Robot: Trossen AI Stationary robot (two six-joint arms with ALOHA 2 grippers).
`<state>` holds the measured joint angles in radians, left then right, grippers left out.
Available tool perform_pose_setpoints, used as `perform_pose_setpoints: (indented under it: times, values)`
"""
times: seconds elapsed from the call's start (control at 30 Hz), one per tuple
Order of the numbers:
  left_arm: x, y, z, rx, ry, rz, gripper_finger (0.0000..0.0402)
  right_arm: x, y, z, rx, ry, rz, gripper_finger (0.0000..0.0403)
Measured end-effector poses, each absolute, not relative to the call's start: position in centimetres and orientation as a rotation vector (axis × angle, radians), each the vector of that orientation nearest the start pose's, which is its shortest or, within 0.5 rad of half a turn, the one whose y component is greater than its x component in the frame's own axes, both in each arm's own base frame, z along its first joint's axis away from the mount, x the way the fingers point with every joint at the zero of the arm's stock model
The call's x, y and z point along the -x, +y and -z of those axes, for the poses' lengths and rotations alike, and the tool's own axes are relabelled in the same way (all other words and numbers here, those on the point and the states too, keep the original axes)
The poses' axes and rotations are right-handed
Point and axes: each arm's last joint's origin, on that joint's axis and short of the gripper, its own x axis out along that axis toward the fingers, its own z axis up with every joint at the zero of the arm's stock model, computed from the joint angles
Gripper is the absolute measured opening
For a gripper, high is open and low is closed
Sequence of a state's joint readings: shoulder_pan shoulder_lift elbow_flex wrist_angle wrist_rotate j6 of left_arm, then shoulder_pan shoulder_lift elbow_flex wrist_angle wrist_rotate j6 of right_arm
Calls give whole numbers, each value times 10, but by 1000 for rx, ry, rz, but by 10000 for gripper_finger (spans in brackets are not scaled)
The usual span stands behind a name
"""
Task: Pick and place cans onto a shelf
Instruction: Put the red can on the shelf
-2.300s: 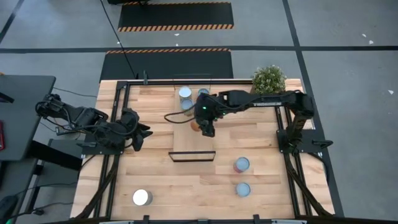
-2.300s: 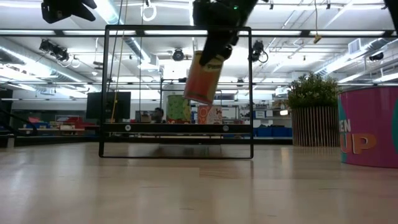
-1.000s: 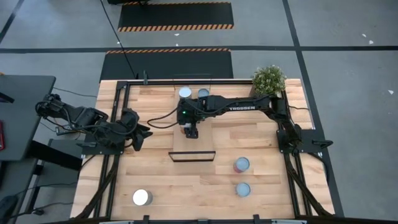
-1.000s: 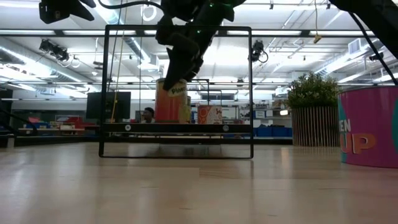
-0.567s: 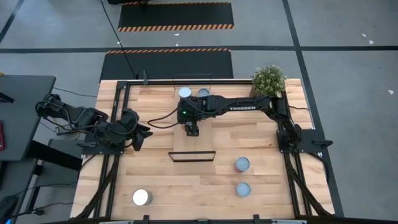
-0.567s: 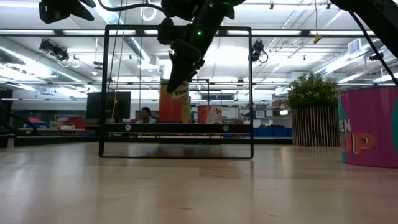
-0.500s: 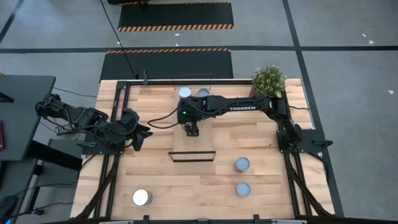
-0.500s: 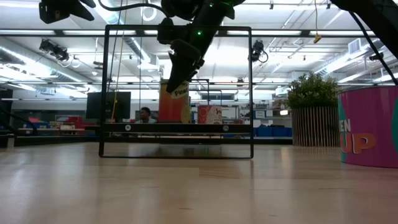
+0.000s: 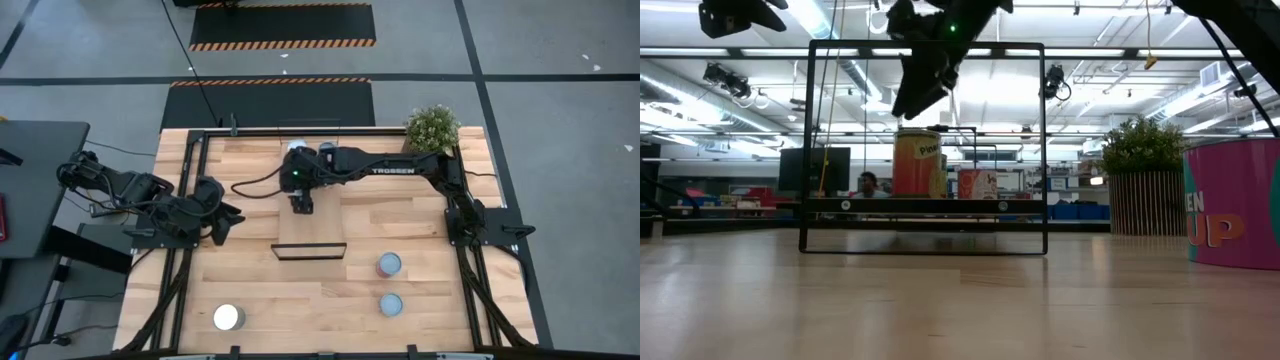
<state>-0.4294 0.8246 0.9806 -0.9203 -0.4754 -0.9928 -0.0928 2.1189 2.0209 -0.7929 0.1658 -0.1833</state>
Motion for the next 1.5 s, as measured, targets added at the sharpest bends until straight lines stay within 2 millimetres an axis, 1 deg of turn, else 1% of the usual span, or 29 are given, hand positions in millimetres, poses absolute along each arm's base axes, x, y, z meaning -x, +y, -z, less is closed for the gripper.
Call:
perform_pose_setpoints:
  times: [0.07,0.17,0.27,0.4,0.53,0.6,0.7,0.87,0.97,1.03,1.13,1.2,1.3,1.4,1.5]
  values:
    - [-134,-48,-330,635,614,-343,141,-464,-49,-299,197,907,161,362]
    - [-133,-51,-329,693,676,-271,141,-461,-45,-319,194,892,148,364]
    - [-132,-55,-328,748,747,-187,141,-457,-33,-340,174,871,99,364]
    - [-129,-61,-328,797,780,-147,141,-454,-16,-363,105,808,66,364]
    - [-129,-72,-327,848,813,-128,141,-449,0,-376,77,794,50,363]
    - [-131,-82,-325,861,847,-92,141,-447,9,-377,78,804,37,363]
    - [-134,-103,-319,850,916,-28,142,-442,18,-376,92,832,58,363]
    - [-136,-142,-303,802,1050,38,142,-436,26,-372,89,900,116,363]
    - [-134,-160,-297,837,1111,52,142,-434,33,-371,59,914,122,363]
    - [-133,-172,-300,868,1115,65,139,-433,38,-371,46,916,121,363]
    - [-132,-188,-313,878,1095,83,129,-431,46,-372,53,909,134,363]
    - [-133,-200,-321,852,1092,81,118,-431,50,-373,67,905,145,363]
    - [-135,-218,-329,772,1130,56,104,-430,55,-373,81,901,152,363]
    - [-131,-239,-325,702,1175,56,96,-430,57,-373,86,894,157,363]
    - [-122,-257,-313,705,1268,45,103,-430,57,-373,79,895,158,363]
